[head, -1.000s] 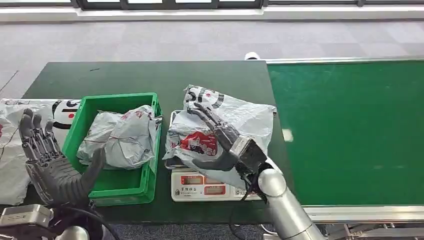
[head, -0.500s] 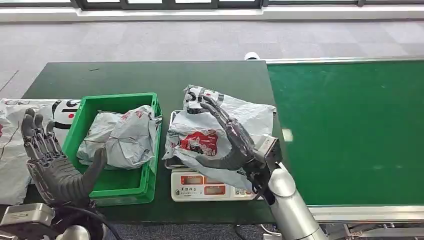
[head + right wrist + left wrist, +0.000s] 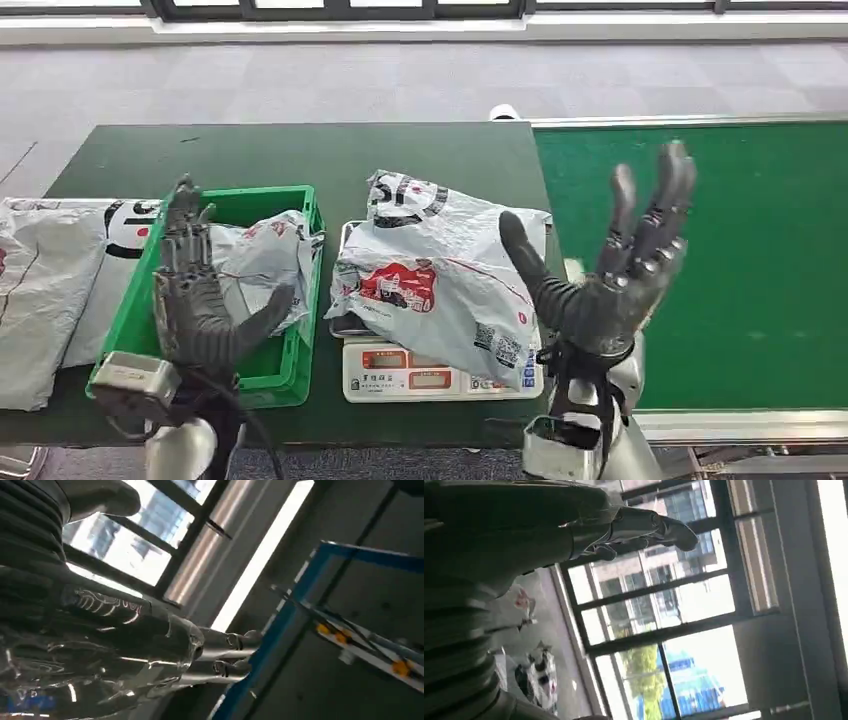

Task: Moved the parcel from conveyor to table for the left to box.

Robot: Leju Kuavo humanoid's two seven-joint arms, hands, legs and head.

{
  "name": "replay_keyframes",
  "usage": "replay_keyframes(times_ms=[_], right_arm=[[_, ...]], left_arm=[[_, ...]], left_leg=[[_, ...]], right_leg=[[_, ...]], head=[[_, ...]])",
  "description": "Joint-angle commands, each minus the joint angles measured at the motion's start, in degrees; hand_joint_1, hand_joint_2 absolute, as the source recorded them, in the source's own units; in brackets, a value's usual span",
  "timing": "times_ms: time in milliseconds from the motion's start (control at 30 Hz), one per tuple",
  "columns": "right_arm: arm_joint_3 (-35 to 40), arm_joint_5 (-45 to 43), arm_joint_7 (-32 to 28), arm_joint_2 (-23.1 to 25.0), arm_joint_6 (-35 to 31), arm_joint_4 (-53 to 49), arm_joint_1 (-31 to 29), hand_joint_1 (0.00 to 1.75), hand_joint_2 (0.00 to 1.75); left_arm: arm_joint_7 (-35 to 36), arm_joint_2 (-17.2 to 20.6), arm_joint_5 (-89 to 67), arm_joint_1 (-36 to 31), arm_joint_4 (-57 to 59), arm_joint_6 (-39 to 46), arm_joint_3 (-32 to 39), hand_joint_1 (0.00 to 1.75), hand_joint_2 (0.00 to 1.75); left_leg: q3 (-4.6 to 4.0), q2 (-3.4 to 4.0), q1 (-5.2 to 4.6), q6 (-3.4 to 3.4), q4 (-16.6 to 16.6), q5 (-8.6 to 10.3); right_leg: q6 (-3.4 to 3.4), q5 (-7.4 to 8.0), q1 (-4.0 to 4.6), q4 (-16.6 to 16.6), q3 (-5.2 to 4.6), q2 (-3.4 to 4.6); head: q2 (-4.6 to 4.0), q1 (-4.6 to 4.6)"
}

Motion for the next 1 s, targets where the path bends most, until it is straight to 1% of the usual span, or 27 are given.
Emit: replay_keyframes(times_ms=[33,100,167,200,267,300,400,433,500,533,600,633,700,733,767,867,900,1000], right_arm=[[-1.29,1.74,-1.35,4.07,-0.59,-8.11,1.96,0.00,1.75],[-0.96,0.83,-1.35,4.97,-0.59,-8.10,0.99,0.00,1.75],[0.63,-2.35,-1.35,5.02,-0.59,-7.41,0.40,0.00,1.75],[1.78,-2.65,-1.35,4.84,-0.59,-7.09,0.13,0.00,1.75],[3.94,-1.87,-1.35,5.16,-0.59,-5.95,-0.06,0.00,1.75],[5.05,-2.42,-1.35,5.25,-0.59,-5.09,-0.07,0.00,1.75],[5.20,-2.14,-1.35,5.54,-0.59,-5.04,0.00,0.00,1.75],[5.20,-2.14,-1.35,5.54,-0.59,-5.04,0.00,0.00,1.75],[4.99,-1.97,-1.35,5.32,-0.59,-5.06,0.05,0.00,1.75],[5.17,-2.73,-1.35,5.38,-0.59,-4.76,0.16,0.00,1.75],[5.18,-2.99,-1.23,5.48,-0.59,-4.64,0.04,0.00,1.75],[5.50,-2.99,-0.62,5.35,-0.59,-4.58,-0.26,0.00,1.75],[5.77,-2.73,0.27,5.30,-0.59,-4.35,-0.69,0.00,1.75],[5.76,-2.70,0.29,5.32,-0.59,-4.29,-0.74,0.00,1.75],[5.76,-2.70,0.28,5.36,-0.59,-4.24,-0.78,0.00,1.75],[5.76,-2.70,0.28,5.36,-0.59,-4.24,-0.78,0.00,1.75],[5.88,-2.95,0.50,5.25,-0.59,-4.09,-0.84,0.00,1.75],[6.04,-3.17,1.25,5.02,-0.59,-3.40,-1.23,0.00,1.75]], left_arm=[[1.87,-1.36,0.57,-10.32,16.15,-3.58,-12.72,0.00,1.75],[2.42,-1.67,0.45,-12.16,19.36,-4.35,-14.06,0.00,1.75],[2.77,-2.33,0.58,-13.73,22.33,-4.78,-14.88,0.00,1.75],[3.44,-2.73,0.36,-14.65,24.11,-5.38,-15.41,0.00,1.75],[4.39,-4.03,0.10,-16.57,28.68,-6.32,-16.30,0.00,1.75],[5.37,-4.69,-2.14,-18.10,32.00,-5.90,-17.39,0.00,1.75],[5.34,-5.21,-2.41,-18.60,33.41,-5.58,-17.53,0.00,1.75],[5.34,-5.21,-2.41,-18.60,33.41,-5.58,-17.53,0.00,1.75],[6.43,-5.14,-3.16,-19.07,34.48,-5.85,-17.86,0.00,1.75],[9.61,-5.30,-6.17,-20.54,37.55,-5.58,-19.16,0.00,1.75],[12.80,-6.64,-9.88,-23.36,45.12,-5.36,-20.04,0.00,1.75],[14.45,-7.59,-11.18,-25.35,50.81,-5.66,-20.37,0.00,1.75],[14.71,-8.96,-13.70,-27.82,59.07,-3.90,-19.90,0.00,1.75],[14.20,-9.10,-13.78,-28.03,59.99,-3.56,-19.72,0.00,1.75],[13.74,-9.21,-13.85,-28.20,60.69,-3.36,-19.54,0.00,1.75],[13.74,-9.21,-13.85,-28.20,60.69,-3.36,-19.54,0.00,1.75],[15.10,-8.97,-15.23,-28.20,60.35,-3.72,-19.80,0.00,1.75],[17.32,-9.05,-18.21,-29.41,64.54,-4.05,-20.16,0.00,1.75]], left_leg=[[-0.03,-0.20,0.01,-0.03,-0.05,0.07],[-0.02,-0.18,-0.01,-0.02,-0.04,0.07],[0.00,-0.13,0.02,-0.04,-0.09,0.09],[0.05,-0.04,0.00,-0.03,-0.05,0.03],[0.06,-0.08,0.01,-0.05,-0.17,0.11],[0.07,-0.03,0.01,-0.04,-0.09,0.05],[0.07,-0.11,0.01,-0.03,-0.12,0.09],[0.08,0.02,0.01,-0.02,-0.06,0.02],[0.15,0.12,0.04,-0.04,-0.22,0.07],[0.10,0.10,0.01,-0.02,-0.08,0.02],[0.13,0.04,0.02,-0.05,-0.22,0.09],[0.10,-0.09,0.00,-0.02,-0.07,0.05],[0.11,-0.21,0.05,-0.04,-0.20,0.16],[0.11,-0.08,0.00,-0.02,-0.06,0.04],[0.08,-0.11,0.04,-0.03,-0.14,0.13],[0.10,0.10,0.02,-0.03,-0.10,0.04],[0.06,0.10,-0.01,-0.02,-0.07,0.03],[0.10,0.13,0.02,-0.05,-0.14,0.05]], right_leg=[[-0.01,-0.02,0.02,-0.06,0.05,-0.32],[0.00,-0.01,0.00,-0.04,0.05,-0.29],[0.00,0.03,0.03,-0.11,0.06,-0.29],[0.00,-0.01,0.00,-0.03,0.04,-0.13],[-0.01,0.05,0.02,-0.15,0.10,-0.24],[0.00,0.03,0.02,-0.08,0.09,-0.15],[0.01,0.04,0.02,-0.13,0.14,-0.23],[0.01,0.02,0.02,-0.06,0.11,-0.07],[0.01,0.10,0.05,-0.23,0.16,-0.06],[0.01,0.05,0.02,-0.08,0.10,-0.01],[0.00,0.09,0.03,-0.20,0.16,-0.14],[0.02,0.01,0.01,-0.06,0.15,-0.19],[0.02,0.10,0.06,-0.24,0.23,-0.35],[0.03,0.02,0.01,-0.06,0.16,-0.13],[0.03,0.11,0.05,-0.19,0.19,-0.24],[0.04,0.10,0.03,-0.11,0.12,-0.01],[0.04,0.08,-0.01,-0.05,0.06,0.01],[0.02,0.10,0.02,-0.13,0.10,-0.01]], head=[[0.00,0.00],[0.02,0.00],[0.00,0.00],[0.00,0.00],[0.00,0.00],[0.00,0.00],[0.00,0.00],[0.00,0.00],[0.00,0.00],[0.00,0.00],[0.00,0.00],[0.00,0.00],[0.00,0.00],[0.00,0.00],[0.00,0.00],[0.00,0.02],[0.00,0.00],[0.00,0.00]])
